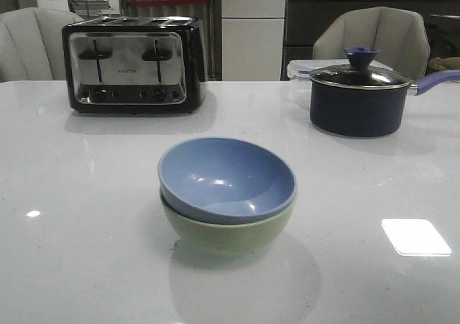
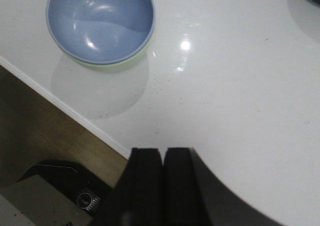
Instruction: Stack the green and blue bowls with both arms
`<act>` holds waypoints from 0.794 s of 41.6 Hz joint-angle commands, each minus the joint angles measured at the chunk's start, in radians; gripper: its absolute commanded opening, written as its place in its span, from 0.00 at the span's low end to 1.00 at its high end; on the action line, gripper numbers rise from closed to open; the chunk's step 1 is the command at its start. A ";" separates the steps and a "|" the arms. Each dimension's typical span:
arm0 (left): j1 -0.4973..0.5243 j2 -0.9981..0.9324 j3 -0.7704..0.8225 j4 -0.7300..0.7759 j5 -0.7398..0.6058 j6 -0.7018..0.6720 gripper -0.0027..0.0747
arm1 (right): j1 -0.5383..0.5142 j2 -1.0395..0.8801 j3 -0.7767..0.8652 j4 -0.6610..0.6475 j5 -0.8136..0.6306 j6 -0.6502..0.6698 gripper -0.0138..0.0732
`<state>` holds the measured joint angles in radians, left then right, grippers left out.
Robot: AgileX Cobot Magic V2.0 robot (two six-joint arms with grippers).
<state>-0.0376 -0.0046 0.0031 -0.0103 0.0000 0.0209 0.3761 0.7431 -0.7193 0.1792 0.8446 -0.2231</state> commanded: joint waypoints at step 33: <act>-0.004 -0.019 0.006 -0.007 -0.086 -0.002 0.15 | -0.354 -0.510 0.414 -0.011 -0.480 -0.003 0.22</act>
<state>-0.0376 -0.0046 0.0031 -0.0103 0.0000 0.0209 0.0727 0.3029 -0.3599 0.1731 0.5401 -0.2214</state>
